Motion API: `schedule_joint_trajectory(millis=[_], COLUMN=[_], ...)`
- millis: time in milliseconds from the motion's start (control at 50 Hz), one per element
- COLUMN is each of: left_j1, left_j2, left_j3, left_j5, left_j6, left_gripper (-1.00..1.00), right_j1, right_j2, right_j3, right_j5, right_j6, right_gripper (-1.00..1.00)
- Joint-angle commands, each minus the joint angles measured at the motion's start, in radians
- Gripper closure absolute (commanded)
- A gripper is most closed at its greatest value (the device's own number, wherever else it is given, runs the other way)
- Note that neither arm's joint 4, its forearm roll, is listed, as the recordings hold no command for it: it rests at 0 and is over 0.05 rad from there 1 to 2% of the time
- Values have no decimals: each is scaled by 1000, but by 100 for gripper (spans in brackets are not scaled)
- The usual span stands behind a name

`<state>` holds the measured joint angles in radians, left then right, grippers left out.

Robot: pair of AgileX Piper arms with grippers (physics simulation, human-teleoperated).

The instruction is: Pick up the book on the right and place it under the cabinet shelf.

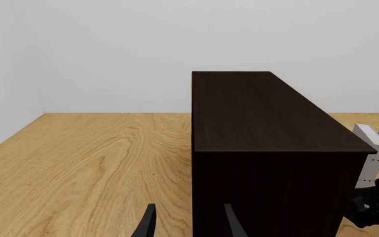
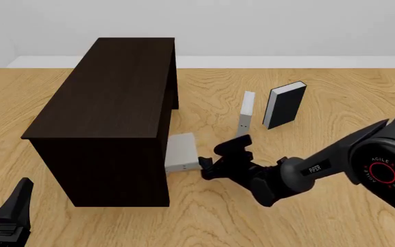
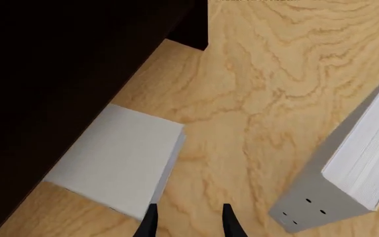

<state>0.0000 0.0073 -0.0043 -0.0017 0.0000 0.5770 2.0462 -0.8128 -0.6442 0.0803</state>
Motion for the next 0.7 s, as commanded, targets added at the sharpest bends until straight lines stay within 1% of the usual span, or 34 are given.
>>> schedule_joint_trajectory(millis=[20,260,700], left_j1=[0,0,0], left_j2=[0,0,0], left_j3=[0,0,0], left_j5=[0,0,0], left_j6=[0,0,0], left_gripper=[-100,-100,-100], right_j1=[24,36,61], right_j2=[1,5,30], right_j3=[-24,-38,-99], right_j5=[9,16,47], right_j6=[18,22,28], right_gripper=[-100,-100,-100])
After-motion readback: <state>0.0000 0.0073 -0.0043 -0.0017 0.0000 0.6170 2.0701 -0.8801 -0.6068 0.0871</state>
